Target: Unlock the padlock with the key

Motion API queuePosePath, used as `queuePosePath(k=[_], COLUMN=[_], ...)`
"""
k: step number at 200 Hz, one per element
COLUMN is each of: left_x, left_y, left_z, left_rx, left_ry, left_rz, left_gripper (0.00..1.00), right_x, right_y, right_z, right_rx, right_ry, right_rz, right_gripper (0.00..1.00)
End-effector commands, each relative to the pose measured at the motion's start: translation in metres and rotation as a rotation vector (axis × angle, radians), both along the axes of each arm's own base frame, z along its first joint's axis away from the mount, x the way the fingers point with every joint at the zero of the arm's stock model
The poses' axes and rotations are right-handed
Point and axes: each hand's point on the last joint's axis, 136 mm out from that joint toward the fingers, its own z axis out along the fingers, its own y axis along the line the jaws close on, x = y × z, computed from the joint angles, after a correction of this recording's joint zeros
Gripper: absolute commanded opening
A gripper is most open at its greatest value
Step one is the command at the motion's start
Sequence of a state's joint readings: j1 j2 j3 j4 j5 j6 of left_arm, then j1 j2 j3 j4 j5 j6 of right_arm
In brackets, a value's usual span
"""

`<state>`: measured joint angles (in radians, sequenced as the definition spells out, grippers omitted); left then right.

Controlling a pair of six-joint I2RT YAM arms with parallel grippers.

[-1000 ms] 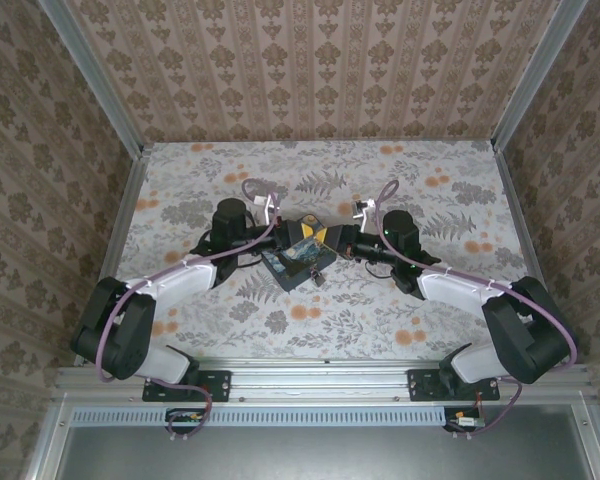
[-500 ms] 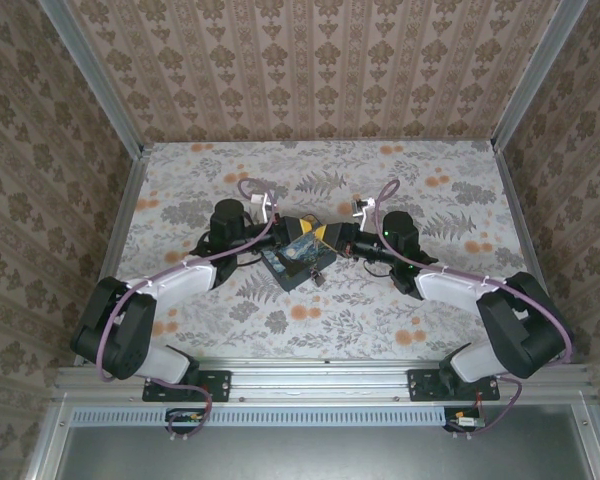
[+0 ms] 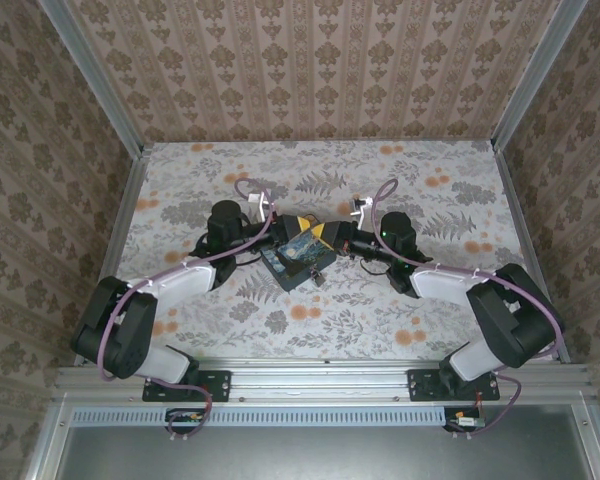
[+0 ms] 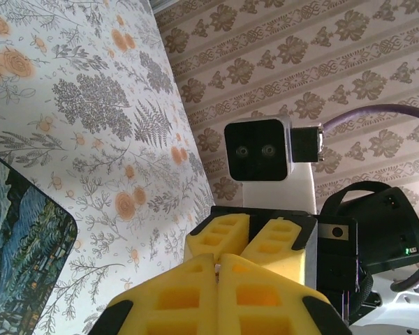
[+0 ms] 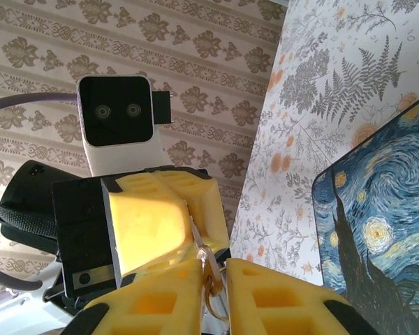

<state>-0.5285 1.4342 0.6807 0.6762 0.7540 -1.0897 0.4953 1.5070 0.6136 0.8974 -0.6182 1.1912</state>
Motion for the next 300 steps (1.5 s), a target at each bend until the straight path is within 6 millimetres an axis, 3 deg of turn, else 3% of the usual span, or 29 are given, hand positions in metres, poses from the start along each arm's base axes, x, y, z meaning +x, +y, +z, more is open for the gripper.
queuePosePath(k=[1, 42, 84, 146, 174, 214, 235, 251, 259, 263, 300], left_x=[0.003, 0.001, -0.002, -0.003, -0.005, -0.005, -0.003, -0.002, -0.003, -0.004, -0.017], left_y=[0.001, 0.000, -0.003, -0.007, -0.009, -0.005, 0.005, 0.016, 0.023, 0.026, 0.051], left_z=[0.004, 0.003, 0.005, 0.005, 0.002, -0.007, -0.012, -0.015, -0.018, -0.020, -0.035], left_rx=[-0.027, -0.032, -0.042, -0.054, -0.050, -0.030, 0.000, 0.050, 0.091, 0.118, 0.445], left_ry=[-0.016, -0.013, -0.016, -0.016, -0.012, 0.008, 0.018, 0.020, 0.017, 0.018, -0.036], left_rz=[0.006, -0.003, -0.023, -0.031, -0.040, -0.026, -0.011, 0.004, 0.010, 0.011, -0.027], left_gripper=[0.00, 0.00, 0.00, 0.00, 0.00, 0.00, 0.29, 0.42, 0.46, 0.48, 0.58], right_x=[-0.001, 0.000, 0.001, -0.001, -0.002, -0.001, -0.003, -0.006, -0.008, -0.011, -0.027], right_y=[0.007, 0.006, 0.007, 0.010, 0.011, 0.004, -0.005, -0.016, -0.021, -0.025, -0.064], right_z=[0.020, 0.022, 0.027, 0.034, 0.035, 0.025, 0.009, -0.011, -0.024, -0.017, -0.032], right_rx=[0.053, 0.060, 0.071, 0.086, 0.091, 0.035, -0.043, -0.142, -0.190, -0.197, -0.354], right_ry=[-0.051, -0.061, -0.069, -0.089, -0.096, -0.083, -0.059, -0.025, -0.004, -0.020, 0.001], right_rz=[0.032, 0.024, 0.022, 0.037, 0.037, 0.003, -0.010, -0.013, -0.008, -0.006, -0.006], right_gripper=[0.16, 0.14, 0.21, 0.11, 0.00, 0.00, 0.00, 0.00, 0.00, 0.00, 0.00])
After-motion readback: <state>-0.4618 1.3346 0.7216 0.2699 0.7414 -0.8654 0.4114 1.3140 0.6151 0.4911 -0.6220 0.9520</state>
